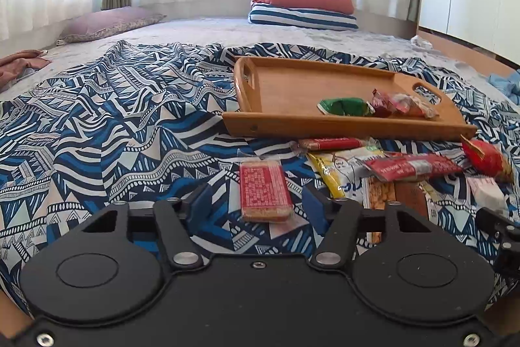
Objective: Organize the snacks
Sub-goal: 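Grasp the small red-printed packet with the left tool while the right tool grasps a clear white-filled bag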
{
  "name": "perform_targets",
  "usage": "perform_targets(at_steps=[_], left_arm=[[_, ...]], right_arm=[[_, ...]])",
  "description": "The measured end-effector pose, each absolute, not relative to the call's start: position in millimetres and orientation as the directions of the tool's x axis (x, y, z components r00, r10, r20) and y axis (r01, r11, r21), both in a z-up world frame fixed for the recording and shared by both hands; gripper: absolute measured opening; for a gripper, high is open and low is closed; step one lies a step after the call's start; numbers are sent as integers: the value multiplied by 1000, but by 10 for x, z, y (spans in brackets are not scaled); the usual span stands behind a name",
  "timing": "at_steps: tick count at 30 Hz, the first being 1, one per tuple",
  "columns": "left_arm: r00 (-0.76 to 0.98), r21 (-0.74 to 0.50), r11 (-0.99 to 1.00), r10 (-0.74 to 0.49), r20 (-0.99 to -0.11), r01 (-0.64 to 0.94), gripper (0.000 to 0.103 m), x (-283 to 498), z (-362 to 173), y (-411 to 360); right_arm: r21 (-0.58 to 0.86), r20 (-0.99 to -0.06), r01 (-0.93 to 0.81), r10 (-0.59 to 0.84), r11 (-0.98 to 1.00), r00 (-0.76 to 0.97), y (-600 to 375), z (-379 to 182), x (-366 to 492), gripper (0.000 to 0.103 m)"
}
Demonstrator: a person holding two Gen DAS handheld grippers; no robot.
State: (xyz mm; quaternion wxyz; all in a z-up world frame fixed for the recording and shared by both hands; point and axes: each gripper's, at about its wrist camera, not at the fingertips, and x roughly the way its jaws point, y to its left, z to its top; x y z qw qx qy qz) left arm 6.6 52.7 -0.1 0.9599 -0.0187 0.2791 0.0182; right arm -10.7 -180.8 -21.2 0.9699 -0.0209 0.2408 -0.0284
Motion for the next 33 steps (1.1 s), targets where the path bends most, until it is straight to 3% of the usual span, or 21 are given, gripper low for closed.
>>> perform_targets(at_steps=[11, 15, 17, 21, 23, 33], left_arm=[[823, 19, 999, 53, -566, -51, 52, 228, -59, 480], [821, -8, 1000, 19, -571, -29, 35, 241, -46, 475], [819, -23, 999, 5, -573, -22, 33, 252, -33, 476], [816, -47, 998, -4, -578, -29, 32, 250, -7, 497], [816, -51, 998, -1, -578, -35, 32, 242, 7, 503], [816, -61, 998, -25, -577, -12, 31, 207, 126, 502]], right_arm=[[-67, -487, 44, -71, 997, 870, -1701, -195, 62, 84], [-74, -494, 42, -73, 996, 866, -1652, -201, 130, 78], [-78, -496, 44, -77, 996, 865, -1632, -203, 158, 75], [-87, -505, 54, -91, 995, 858, -1606, -197, 206, 64], [-89, -517, 64, -101, 994, 850, -1601, -187, 222, 51], [-86, -516, 34, -74, 996, 854, -1630, -89, 153, 39]])
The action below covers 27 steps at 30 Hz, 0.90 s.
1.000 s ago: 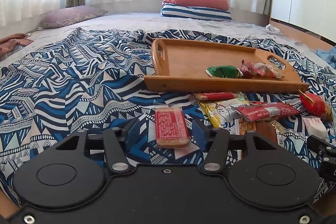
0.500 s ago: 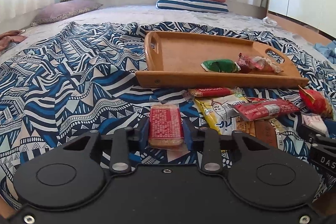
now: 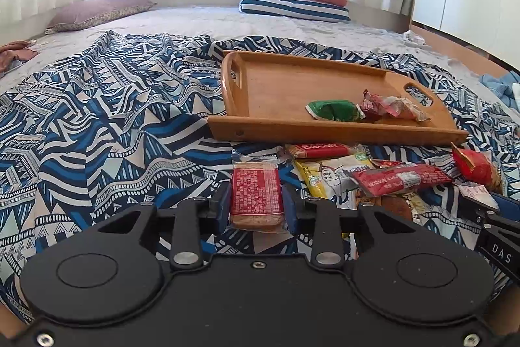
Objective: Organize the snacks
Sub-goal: 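Grasp the small red-printed packet with the left tool while the right tool grasps a clear white-filled bag, then carry the red packet to the tray with the left tool while the right tool carries the clear bag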
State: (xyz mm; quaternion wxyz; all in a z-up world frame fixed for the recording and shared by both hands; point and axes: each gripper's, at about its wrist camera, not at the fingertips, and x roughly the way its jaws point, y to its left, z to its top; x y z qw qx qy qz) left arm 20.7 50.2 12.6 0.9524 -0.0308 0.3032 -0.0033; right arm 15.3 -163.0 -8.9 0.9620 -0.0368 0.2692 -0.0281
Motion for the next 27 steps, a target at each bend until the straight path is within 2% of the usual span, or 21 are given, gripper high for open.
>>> perform_targets(at_steps=[18, 27], left_arm=[[845, -42, 999, -37, -533, 17, 31, 515, 600, 436], [838, -57, 998, -49, -543, 21, 31, 881, 657, 407]], right_arm=[[-70, -385, 14, -40, 997, 922, -1802, 474, 202, 39], [-83, -392, 6, -39, 997, 919, -2178, 545, 766, 39]])
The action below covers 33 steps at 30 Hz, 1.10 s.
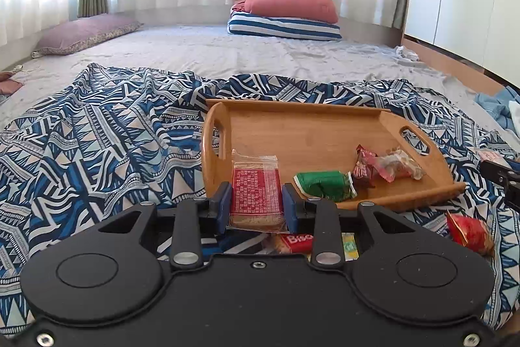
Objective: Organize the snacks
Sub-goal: 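Carry the red packet to the tray with the left tool while the right tool carries the clear bag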
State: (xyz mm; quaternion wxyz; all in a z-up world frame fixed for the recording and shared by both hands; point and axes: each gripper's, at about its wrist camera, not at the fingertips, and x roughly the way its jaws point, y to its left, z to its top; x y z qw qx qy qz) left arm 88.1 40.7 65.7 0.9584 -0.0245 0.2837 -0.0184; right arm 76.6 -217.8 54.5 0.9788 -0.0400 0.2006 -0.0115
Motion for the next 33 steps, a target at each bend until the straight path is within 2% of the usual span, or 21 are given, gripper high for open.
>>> perform_targets(at_steps=[13, 24, 33], left_arm=[[821, -18, 999, -36, -569, 31, 31, 1335, 534, 241], [804, 18, 999, -14, -594, 31, 32, 1551, 384, 167], [789, 30, 998, -25, -614, 55, 32, 1631, 299, 102]], right_arm=[[-128, -490, -112, 35, 985, 871, -2294, 341, 1595, 39], [-279, -536, -135, -37, 951, 843, -2129, 104, 2048, 39], [-228, -577, -140, -18, 964, 816, -2187, 50, 2161, 39]])
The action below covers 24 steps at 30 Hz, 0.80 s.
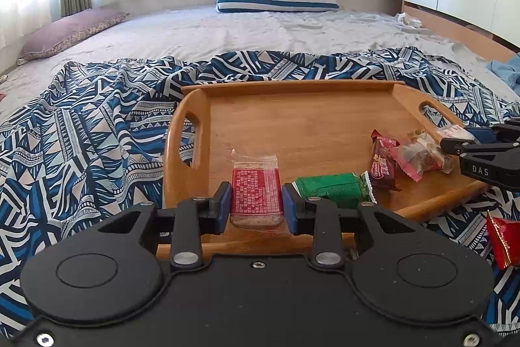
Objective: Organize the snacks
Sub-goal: 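Carry the red packet to the tray with the left tool while the right tool carries the clear bag, then open the left tool over the tray while the right tool releases the clear bag beside the pastries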
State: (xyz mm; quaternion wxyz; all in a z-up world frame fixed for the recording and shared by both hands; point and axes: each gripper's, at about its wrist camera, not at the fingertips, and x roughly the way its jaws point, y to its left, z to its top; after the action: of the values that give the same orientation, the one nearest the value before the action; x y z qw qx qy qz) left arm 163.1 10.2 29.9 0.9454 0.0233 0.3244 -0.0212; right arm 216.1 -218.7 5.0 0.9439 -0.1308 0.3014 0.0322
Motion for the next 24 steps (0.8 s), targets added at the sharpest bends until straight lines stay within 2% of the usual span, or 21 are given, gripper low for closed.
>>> perform_targets(at_steps=[13, 24], left_arm=[[764, 30, 997, -32, -644, 66, 32, 1711, 222, 73], [757, 10, 998, -42, -652, 63, 32, 1753, 196, 70]], right_arm=[[-84, -609, -184, 95, 979, 787, -2249, 67, 2139, 40], [-77, -608, -186, 102, 979, 787, -2237, 64, 2120, 46]])
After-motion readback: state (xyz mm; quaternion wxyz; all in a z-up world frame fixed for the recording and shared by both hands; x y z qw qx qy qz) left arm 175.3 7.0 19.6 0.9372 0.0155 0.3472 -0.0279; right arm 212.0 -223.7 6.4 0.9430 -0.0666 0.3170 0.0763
